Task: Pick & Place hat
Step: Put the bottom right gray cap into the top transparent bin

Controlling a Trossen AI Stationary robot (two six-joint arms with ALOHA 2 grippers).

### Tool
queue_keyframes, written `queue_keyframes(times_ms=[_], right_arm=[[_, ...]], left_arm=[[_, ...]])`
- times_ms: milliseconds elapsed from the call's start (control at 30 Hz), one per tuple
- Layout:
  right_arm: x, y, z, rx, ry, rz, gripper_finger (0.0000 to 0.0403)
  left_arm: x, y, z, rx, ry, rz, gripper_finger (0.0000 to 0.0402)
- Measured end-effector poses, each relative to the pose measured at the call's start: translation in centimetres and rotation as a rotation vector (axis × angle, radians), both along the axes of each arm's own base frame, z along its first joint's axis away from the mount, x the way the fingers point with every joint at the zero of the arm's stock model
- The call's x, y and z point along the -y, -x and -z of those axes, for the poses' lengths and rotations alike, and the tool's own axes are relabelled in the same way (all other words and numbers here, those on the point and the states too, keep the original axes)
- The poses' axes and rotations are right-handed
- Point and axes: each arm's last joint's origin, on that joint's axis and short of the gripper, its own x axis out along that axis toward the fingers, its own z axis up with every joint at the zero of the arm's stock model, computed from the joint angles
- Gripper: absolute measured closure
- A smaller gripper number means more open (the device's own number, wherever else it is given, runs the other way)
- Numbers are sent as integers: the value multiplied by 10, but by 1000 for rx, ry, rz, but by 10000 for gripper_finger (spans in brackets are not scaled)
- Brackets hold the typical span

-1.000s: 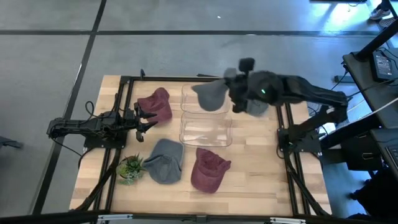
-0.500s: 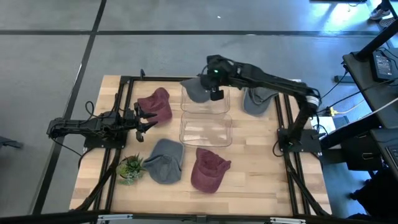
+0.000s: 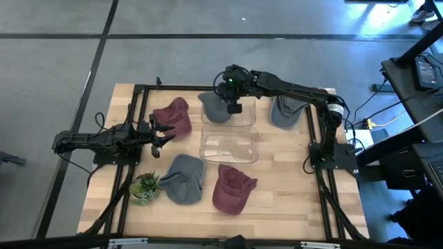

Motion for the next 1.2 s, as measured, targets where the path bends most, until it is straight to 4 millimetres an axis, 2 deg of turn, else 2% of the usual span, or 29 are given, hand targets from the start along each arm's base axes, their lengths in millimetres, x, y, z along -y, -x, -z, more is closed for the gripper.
queue_keyframes(times_ms=[600, 700, 1000, 1200], right_arm=[[2, -7, 13, -17, -33, 2, 335], [2, -7, 12, -12, -31, 2, 315], [6, -7, 9, -10, 42, 67, 219], [4, 0, -2, 12, 54, 76, 199]], left_arm=[[0, 0, 0, 0, 0, 0, 233], [0, 0, 0, 0, 0, 0, 233], [0, 0, 0, 0, 0, 1, 233], [0, 0, 0, 0, 0, 1, 233]])
